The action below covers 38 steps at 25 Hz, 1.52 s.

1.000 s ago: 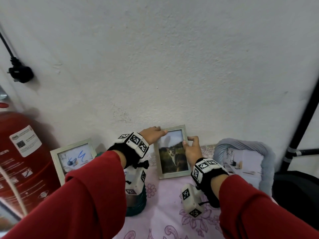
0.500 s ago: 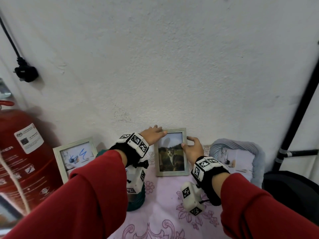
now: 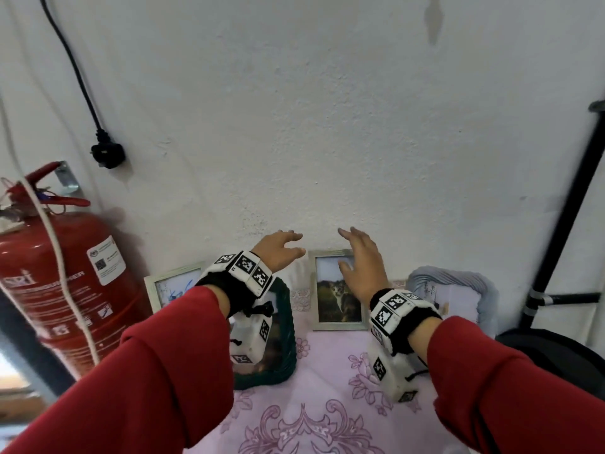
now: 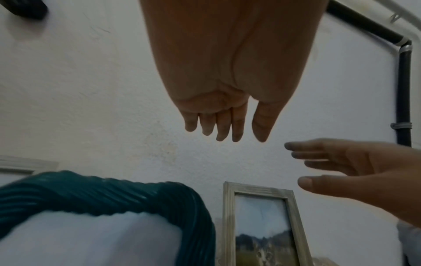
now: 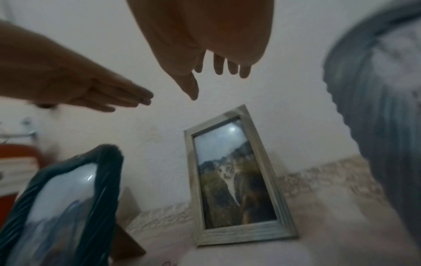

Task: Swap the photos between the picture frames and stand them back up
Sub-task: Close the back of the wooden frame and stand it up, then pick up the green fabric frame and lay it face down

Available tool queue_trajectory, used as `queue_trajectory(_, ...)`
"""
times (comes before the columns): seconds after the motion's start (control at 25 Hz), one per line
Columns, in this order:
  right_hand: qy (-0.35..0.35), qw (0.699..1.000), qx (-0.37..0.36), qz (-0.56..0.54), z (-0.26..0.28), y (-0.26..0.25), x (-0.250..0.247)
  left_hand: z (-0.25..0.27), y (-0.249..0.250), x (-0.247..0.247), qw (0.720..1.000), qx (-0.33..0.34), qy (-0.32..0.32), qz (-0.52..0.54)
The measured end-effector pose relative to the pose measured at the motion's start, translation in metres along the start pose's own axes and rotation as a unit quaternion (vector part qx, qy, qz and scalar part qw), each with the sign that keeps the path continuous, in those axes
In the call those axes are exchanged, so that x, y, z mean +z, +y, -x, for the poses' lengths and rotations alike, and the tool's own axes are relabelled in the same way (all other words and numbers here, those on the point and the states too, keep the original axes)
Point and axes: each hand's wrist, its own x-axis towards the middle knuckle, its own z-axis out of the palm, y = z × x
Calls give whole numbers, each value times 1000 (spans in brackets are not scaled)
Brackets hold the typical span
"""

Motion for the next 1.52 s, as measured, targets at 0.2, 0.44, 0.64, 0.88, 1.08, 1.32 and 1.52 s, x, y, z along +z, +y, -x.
queue_trajectory(0.2,16,996,-65,-55,17,-45,20,35,-27,-14,986,-2,151,77)
queue_trajectory(0.44,-37,984,88,-150,47,-54,56,75,-92,-4,968,-66,222,95)
queue_trajectory(0.64,-142,949,210,-186,79,-52,80,98,-136,32,960,-161,138,185)
queue_trajectory(0.88,-138,947,209,-203,91,-59,83,114,-143,48,946,-186,125,236)
queue_trajectory(1.08,-88,938,231,-241,109,-52,62,149,-129,51,945,-139,152,254)
queue_trajectory(1.32,-135,887,234,-375,141,-64,21,193,-104,53,908,-85,135,387)
queue_trajectory(1.52,-173,825,251,-477,178,-74,-16,236,-84,66,892,-64,110,434)
